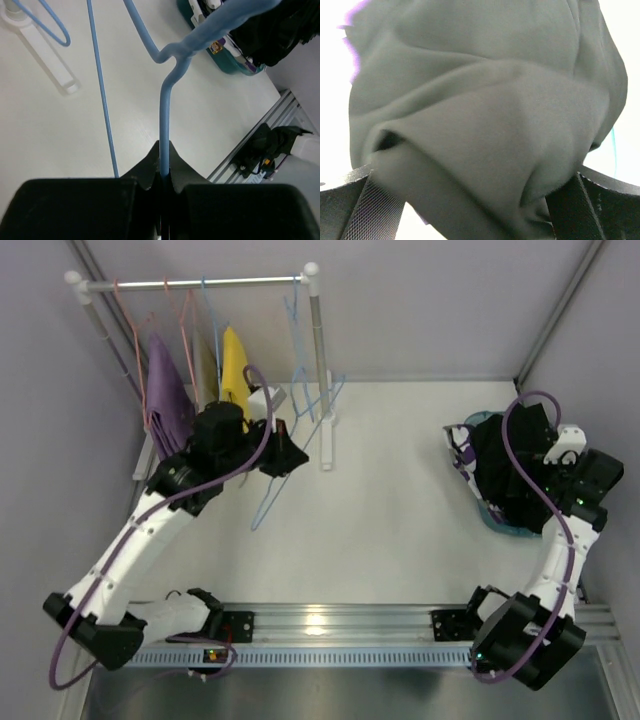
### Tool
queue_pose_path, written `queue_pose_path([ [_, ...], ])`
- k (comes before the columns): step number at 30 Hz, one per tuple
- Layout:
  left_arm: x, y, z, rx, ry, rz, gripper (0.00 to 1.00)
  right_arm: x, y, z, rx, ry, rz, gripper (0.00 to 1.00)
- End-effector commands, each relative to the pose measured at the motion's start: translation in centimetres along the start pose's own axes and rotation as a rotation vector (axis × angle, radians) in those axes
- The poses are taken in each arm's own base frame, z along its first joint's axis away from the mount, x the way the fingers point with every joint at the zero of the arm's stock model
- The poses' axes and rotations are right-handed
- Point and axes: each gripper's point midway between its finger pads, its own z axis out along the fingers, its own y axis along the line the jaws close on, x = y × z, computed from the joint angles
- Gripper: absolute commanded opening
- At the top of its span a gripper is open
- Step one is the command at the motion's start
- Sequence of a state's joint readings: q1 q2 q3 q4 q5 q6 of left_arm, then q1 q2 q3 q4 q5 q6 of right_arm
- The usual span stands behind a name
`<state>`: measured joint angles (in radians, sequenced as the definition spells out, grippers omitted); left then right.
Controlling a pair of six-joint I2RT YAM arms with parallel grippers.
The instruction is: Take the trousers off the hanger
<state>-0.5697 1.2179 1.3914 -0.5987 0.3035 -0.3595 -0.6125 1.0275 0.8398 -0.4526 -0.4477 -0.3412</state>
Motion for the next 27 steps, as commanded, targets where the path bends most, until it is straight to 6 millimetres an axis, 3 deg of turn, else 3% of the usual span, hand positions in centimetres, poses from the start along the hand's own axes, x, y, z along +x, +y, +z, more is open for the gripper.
queue_pose_path([
  [1, 0.9, -0.3, -4.4, 0.01, -0.043, 0.166, 0.0, -3.2, 2.6, -3.6, -0.107, -0.084, -0.085, 1.0],
  [6, 2.4, 1.4, -8.1, -0.088, -0.074, 0.202, 0.0, -6.2, 4.8, -6.2, -0.184, -0.173, -0.092, 0.99],
  [11, 3.3, 3.5, -10.3, -0.189, -0.089, 0.137, 0.0, -9.3, 5.1, -7.6, -0.198, -0.232, -0.08, 0.99],
  [15, 1.1, 5.1, -11.3, -0.305, -0.16, 0.096, 0.0, -11.2, 5.0, -8.1, -0.2, -0.268, -0.069, 0.99],
  [17, -0.1, 6.7, -10.3, -0.38, -0.155, 0.072, 0.0, -12.3, 5.0, -8.5, -0.201, -0.291, -0.058, 0.99],
  [19, -2.6, 6.5, -10.1, -0.389, -0.184, 0.069, 0.0, -13.4, 4.9, -8.7, -0.211, -0.306, -0.052, 1.0],
  [20, -3.0, 7.1, -8.4, -0.386, -0.145, 0.061, 0.0, -13.7, 4.9, -8.6, -0.215, -0.306, -0.038, 0.99],
  [21, -3.9, 7.1, -8.0, -0.385, -0.147, 0.054, 0.0, -13.9, 4.8, -8.5, -0.219, -0.305, -0.031, 1.0],
  [22, -6.1, 6.4, -8.1, -0.374, -0.186, 0.058, 0.0, -14.3, 4.8, -8.6, -0.219, -0.313, -0.026, 1.0],
  [23, -6.4, 7.3, -6.2, -0.378, -0.145, 0.043, 0.0, -14.4, 4.9, -8.6, -0.223, -0.315, -0.023, 1.0],
  [27, -10.8, 8.9, -3.8, -0.38, -0.175, 0.033, 0.0, -15.0, 5.3, -8.9, -0.249, -0.332, -0.003, 0.99],
])
